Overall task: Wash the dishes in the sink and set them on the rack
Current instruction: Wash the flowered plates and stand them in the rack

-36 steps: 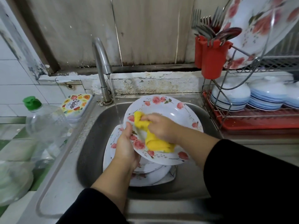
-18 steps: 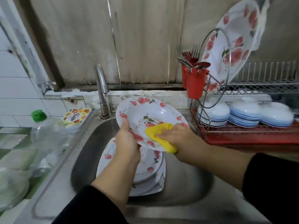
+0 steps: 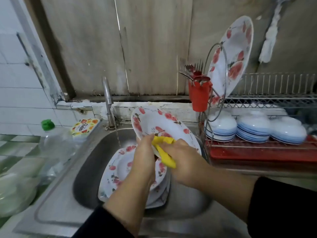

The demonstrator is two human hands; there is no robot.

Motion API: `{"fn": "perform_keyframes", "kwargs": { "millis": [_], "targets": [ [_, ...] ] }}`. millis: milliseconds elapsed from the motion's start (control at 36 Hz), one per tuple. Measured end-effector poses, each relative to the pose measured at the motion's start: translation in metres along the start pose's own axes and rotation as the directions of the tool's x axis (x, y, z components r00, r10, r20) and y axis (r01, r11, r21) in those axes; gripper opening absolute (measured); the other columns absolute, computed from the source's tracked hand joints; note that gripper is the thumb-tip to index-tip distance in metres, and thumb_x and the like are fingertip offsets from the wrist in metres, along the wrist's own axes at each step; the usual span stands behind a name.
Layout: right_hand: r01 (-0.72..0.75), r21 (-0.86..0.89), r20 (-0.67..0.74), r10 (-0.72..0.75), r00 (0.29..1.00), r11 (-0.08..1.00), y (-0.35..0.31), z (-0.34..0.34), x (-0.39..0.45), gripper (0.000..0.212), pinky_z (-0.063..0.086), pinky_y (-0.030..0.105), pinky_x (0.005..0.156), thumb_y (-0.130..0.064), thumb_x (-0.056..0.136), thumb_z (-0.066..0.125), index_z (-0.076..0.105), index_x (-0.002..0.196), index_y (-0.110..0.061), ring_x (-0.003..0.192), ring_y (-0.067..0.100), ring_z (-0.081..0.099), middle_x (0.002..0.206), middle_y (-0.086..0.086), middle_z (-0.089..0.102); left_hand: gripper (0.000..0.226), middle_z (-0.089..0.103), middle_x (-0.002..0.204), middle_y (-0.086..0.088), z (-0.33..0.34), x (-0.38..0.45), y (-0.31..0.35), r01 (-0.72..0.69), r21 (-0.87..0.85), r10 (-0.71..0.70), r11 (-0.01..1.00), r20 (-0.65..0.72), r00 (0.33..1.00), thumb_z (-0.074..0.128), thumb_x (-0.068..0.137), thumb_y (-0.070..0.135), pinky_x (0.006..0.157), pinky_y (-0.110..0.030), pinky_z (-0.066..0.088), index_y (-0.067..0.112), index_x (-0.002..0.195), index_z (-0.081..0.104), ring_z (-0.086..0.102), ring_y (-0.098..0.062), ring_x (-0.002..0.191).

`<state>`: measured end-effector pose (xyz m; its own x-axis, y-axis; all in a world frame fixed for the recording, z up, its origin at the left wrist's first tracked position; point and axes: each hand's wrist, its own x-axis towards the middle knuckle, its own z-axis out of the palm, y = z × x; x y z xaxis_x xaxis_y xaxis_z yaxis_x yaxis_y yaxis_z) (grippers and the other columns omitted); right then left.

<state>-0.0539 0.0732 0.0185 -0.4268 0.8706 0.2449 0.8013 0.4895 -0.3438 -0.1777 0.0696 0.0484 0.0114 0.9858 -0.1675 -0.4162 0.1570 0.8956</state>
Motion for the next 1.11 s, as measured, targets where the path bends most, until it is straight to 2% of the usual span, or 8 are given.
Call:
{"fn": "perform_keyframes", "kwargs": {
  "millis": [139, 306, 417, 528, 694, 806, 972, 1111],
  "targets": [
    [0.406, -0.243, 0.107, -0.392, 0.914, 0.881, 0.055, -0.034, -0.012, 0.078, 0.052, 0.046, 0.073, -0.008, 0.061, 0.062, 0.042, 0.134, -0.029, 0.084, 0.03, 0.058, 0.134, 0.0, 0.056, 0.03, 0.072, 0.085, -0.019, -0.036, 0.016, 0.041, 0.091, -0.087, -0.087, 0.992, 0.048, 0.995, 0.036, 0.09, 0.017, 0.077, -0.044, 0.05, 0.002, 0.099, 0.061, 0.065, -0.036, 0.086],
    [0.097, -0.096, 0.096, -0.088, 0.992, 0.991, 0.002, -0.014, -0.012, 0.075, 0.033, 0.028, 0.092, -0.006, 0.082, 0.055, 0.027, 0.148, -0.029, 0.119, 0.022, 0.031, 0.14, -0.003, 0.04, 0.025, 0.055, 0.065, -0.01, 0.006, -0.004, -0.007, -0.005, 0.033, 0.011, 0.999, -0.178, 0.984, 0.04, 0.09, 0.018, 0.063, -0.035, 0.044, 0.012, 0.069, 0.053, 0.052, -0.024, 0.064],
    [0.22, -0.033, 0.1, -0.215, 0.971, 0.975, 0.02, -0.031, -0.017, 0.073, 0.035, 0.03, 0.094, -0.002, 0.081, 0.053, 0.033, 0.146, -0.027, 0.112, 0.023, 0.038, 0.131, -0.026, 0.037, 0.028, 0.071, 0.088, -0.013, -0.005, -0.012, 0.017, -0.005, 0.007, 0.005, 1.0, -0.001, 1.0, 0.042, 0.094, 0.023, 0.077, -0.039, 0.051, 0.008, 0.093, 0.066, 0.065, -0.027, 0.08],
    [0.408, -0.206, 0.188, -0.374, 0.908, 0.889, 0.052, -0.052, -0.019, 0.075, 0.049, 0.045, 0.077, -0.007, 0.065, 0.059, 0.047, 0.137, -0.028, 0.091, 0.029, 0.053, 0.139, -0.003, 0.052, 0.034, 0.072, 0.07, -0.013, -0.021, -0.004, 0.039, 0.036, -0.062, -0.04, 0.997, -0.058, 0.998, 0.037, 0.097, 0.027, 0.07, -0.038, 0.047, 0.009, 0.085, 0.063, 0.064, -0.03, 0.076],
    [0.116, -0.112, 0.04, -0.113, 0.993, 0.987, 0.002, -0.019, -0.019, 0.074, 0.036, 0.029, 0.086, -0.009, 0.08, 0.055, 0.027, 0.146, -0.031, 0.113, 0.026, 0.038, 0.119, 0.005, 0.045, 0.042, 0.072, 0.065, 0.0, 0.024, -0.023, -0.001, -0.076, 0.007, 0.076, 0.997, -0.136, 0.988, 0.034, 0.101, 0.029, 0.079, -0.033, 0.05, 0.015, 0.076, 0.065, 0.066, -0.019, 0.075],
    [0.213, -0.051, 0.117, -0.206, 0.971, 0.976, 0.032, -0.041, -0.021, 0.073, 0.038, 0.033, 0.09, -0.002, 0.075, 0.056, 0.042, 0.143, -0.025, 0.105, 0.026, 0.045, 0.129, 0.004, 0.051, 0.037, 0.074, 0.083, -0.012, 0.006, -0.024, 0.026, -0.032, 0.001, 0.032, 0.999, 0.006, 0.999, 0.035, 0.099, 0.03, 0.089, -0.042, 0.048, 0.009, 0.09, 0.064, 0.066, -0.03, 0.089],
    [0.097, -0.029, 0.105, -0.094, 0.99, 0.995, 0.02, -0.047, -0.017, 0.063, 0.039, 0.03, 0.094, -0.011, 0.08, 0.054, 0.046, 0.137, -0.039, 0.108, 0.023, 0.042, 0.116, -0.006, 0.048, 0.026, 0.061, 0.076, -0.011, 0.013, -0.007, 0.023, -0.011, 0.022, 0.016, 1.0, -0.245, 0.969, 0.036, 0.097, 0.019, 0.077, -0.039, 0.048, 0.007, 0.085, 0.056, 0.058, -0.027, 0.075],
    [0.018, 0.061, 0.03, -0.02, 0.999, 0.998, -0.002, -0.039, -0.013, 0.068, 0.04, 0.029, 0.094, -0.007, 0.081, 0.051, 0.041, 0.137, -0.043, 0.112, 0.027, 0.042, 0.107, 0.003, 0.041, 0.033, 0.06, 0.064, -0.005, 0.03, -0.025, 0.011, -0.09, 0.076, 0.1, 0.993, -0.137, 0.986, 0.037, 0.097, 0.021, 0.067, -0.031, 0.045, 0.011, 0.07, 0.053, 0.056, -0.02, 0.067]
  ]
}}
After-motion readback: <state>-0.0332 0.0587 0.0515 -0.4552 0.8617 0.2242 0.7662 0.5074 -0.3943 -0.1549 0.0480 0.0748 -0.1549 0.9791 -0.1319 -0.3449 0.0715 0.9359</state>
